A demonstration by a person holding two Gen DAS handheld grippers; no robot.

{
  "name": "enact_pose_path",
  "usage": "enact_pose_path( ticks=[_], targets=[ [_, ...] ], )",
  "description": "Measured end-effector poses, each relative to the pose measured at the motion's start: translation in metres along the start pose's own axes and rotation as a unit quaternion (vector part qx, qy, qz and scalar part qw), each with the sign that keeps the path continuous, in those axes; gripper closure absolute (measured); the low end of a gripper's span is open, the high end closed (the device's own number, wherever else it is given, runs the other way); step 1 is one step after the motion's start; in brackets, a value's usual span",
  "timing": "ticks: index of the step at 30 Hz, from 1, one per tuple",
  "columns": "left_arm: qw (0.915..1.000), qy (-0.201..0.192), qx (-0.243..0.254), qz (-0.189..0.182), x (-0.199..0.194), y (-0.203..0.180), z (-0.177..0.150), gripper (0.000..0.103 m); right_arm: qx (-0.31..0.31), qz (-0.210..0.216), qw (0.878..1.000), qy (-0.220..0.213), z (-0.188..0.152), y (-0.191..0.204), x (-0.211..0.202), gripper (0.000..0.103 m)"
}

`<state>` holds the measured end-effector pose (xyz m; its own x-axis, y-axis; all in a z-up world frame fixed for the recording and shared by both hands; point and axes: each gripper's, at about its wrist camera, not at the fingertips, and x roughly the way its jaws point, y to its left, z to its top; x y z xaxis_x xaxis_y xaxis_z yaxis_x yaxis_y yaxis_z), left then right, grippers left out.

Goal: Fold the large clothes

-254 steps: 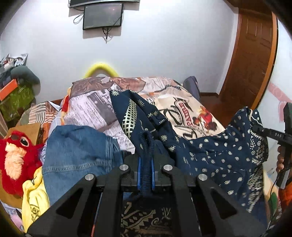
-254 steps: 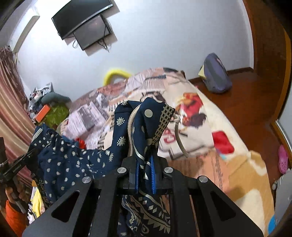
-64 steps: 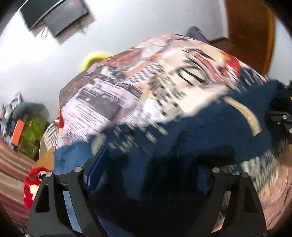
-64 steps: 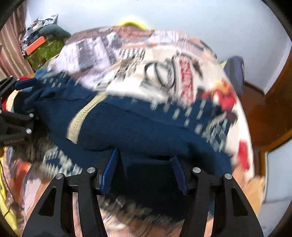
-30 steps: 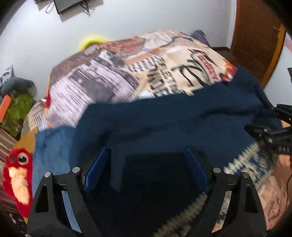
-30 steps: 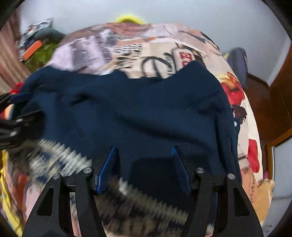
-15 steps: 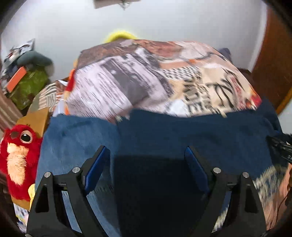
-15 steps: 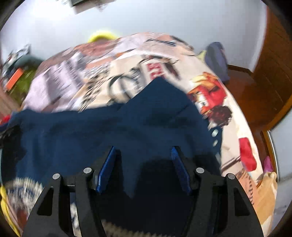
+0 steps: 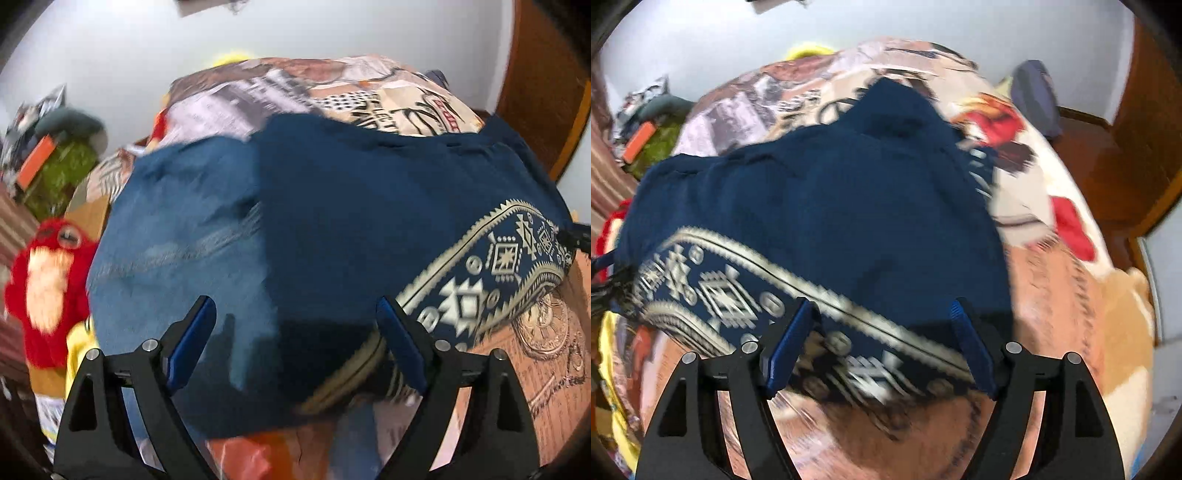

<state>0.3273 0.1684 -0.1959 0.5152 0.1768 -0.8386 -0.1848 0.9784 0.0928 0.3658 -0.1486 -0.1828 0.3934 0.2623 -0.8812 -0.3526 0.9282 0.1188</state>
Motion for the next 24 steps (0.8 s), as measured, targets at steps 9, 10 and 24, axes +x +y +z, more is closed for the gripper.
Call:
enact_pose_path(
  ticks=[9, 10, 24],
  targets=[
    [0.9950, -0.015, -0.095, 0.028, -0.035, 0.048, -0.030, 0.014, -0.017, -0.046, 0.999, -0.015, -0.020, -0.001, -0.042, 0.029],
    [0.9940, -0.018, -0.104, 0.031, -0.041, 0.053, -0.032, 0.014, -0.017, -0.045, 0.999, -0.020, -0.020, 0.001, -0.047, 0.029],
    [0.9454, -0.033, -0.269, -0.182, -0.055, 0.051, -0.059, 0.014, -0.048, 0.000, 0.994, -0.099, -0.028, 0.050, -0.104, 0.029]
  ],
)
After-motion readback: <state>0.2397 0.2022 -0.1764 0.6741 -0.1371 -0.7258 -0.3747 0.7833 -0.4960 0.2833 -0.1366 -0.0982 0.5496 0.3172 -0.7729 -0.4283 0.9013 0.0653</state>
